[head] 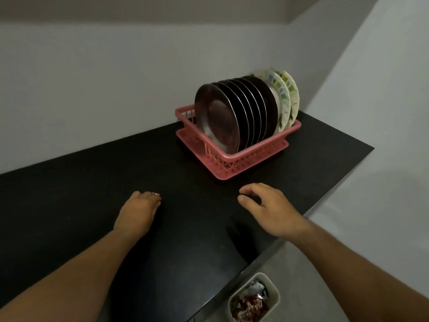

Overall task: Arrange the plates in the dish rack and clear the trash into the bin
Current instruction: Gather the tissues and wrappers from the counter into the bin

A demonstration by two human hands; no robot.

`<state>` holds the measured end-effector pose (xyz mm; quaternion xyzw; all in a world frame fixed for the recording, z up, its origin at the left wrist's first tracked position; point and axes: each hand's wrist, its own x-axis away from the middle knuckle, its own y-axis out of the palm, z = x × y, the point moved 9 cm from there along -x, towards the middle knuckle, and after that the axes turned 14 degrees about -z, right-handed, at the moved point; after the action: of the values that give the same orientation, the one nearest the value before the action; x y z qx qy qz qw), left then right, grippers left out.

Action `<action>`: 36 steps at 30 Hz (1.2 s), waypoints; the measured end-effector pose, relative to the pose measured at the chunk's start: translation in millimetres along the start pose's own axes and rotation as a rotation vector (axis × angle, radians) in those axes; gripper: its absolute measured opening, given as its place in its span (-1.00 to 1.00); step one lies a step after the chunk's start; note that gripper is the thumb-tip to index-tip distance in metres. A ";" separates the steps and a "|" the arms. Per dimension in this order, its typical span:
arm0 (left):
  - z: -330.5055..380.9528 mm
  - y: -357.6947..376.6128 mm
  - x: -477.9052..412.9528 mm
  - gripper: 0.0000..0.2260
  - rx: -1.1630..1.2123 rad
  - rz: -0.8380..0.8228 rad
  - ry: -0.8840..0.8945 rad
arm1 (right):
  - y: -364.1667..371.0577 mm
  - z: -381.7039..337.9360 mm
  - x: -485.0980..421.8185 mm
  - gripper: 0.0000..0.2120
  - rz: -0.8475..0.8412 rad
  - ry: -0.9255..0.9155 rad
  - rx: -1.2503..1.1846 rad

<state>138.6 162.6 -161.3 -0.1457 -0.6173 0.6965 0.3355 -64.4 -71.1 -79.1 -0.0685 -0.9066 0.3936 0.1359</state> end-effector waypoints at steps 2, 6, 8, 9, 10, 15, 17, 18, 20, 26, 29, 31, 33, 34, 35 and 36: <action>-6.9 -4.1 -1.3 -0.74 0.053 -0.026 -0.035 | -1.8 -1.8 -1.5 -0.73 0.014 0.005 -0.031; -14.9 -1.8 0.7 -0.76 0.143 -0.124 -0.124 | -4.7 -8.6 -1.6 -0.76 0.019 0.004 -0.052; -8.1 -8.5 4.1 -0.72 0.226 -0.129 -0.172 | -7.1 -11.2 0.1 -0.76 0.011 0.007 -0.042; 0.4 -17.1 5.7 -0.66 0.284 -0.094 -0.180 | -8.6 -11.7 1.0 -0.76 0.006 0.011 -0.041; 12.1 -28.8 7.5 -0.59 0.343 -0.040 -0.179 | -10.1 -11.8 1.7 -0.77 -0.001 0.015 -0.045; 91.6 -60.4 21.3 -0.46 0.959 0.084 -0.114 | -16.3 -17.7 9.0 -0.82 -0.006 -0.014 -0.082; 126.6 -55.7 27.1 -0.47 1.195 0.039 -0.082 | -20.6 -27.5 14.7 -0.85 0.043 -0.081 -0.091; 143.7 -53.0 28.9 -0.48 1.288 0.006 -0.048 | -23.1 -33.1 17.8 -0.85 0.078 -0.124 -0.094; 180.1 -49.4 31.4 -0.50 1.401 -0.070 0.048 | -31.2 -40.5 27.9 -0.85 0.145 -0.210 -0.078; 248.8 -51.3 35.7 -0.51 1.276 -0.063 0.092 | -64.0 -18.4 66.0 -0.79 0.226 -0.245 0.041; 273.8 -47.3 36.9 -0.52 1.179 -0.020 0.051 | -83.3 8.9 86.8 -0.81 0.245 -0.227 0.036; 292.5 -35.2 38.9 -0.51 1.129 -0.048 0.013 | -92.9 32.1 98.7 -0.86 0.241 -0.202 0.024; 312.2 -19.3 41.1 -0.52 1.088 -0.102 -0.005 | -97.0 58.3 107.8 -0.89 0.221 -0.159 0.015; 322.5 -10.5 42.8 -0.52 1.068 -0.138 -0.001 | -96.0 72.1 111.4 -0.89 0.202 -0.134 0.016; 332.5 -1.0 44.7 -0.52 1.041 -0.175 0.010 | -93.3 86.2 114.7 -0.89 0.178 -0.109 0.018; 342.8 8.2 46.3 -0.51 0.996 -0.201 0.030 | -89.1 100.8 118.2 -0.89 0.150 -0.088 0.020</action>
<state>-109.3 -68.8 -92.4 0.0820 -0.2163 0.8686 0.4383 -208.9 -174.5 -56.9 -0.1174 -0.9000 0.4143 0.0670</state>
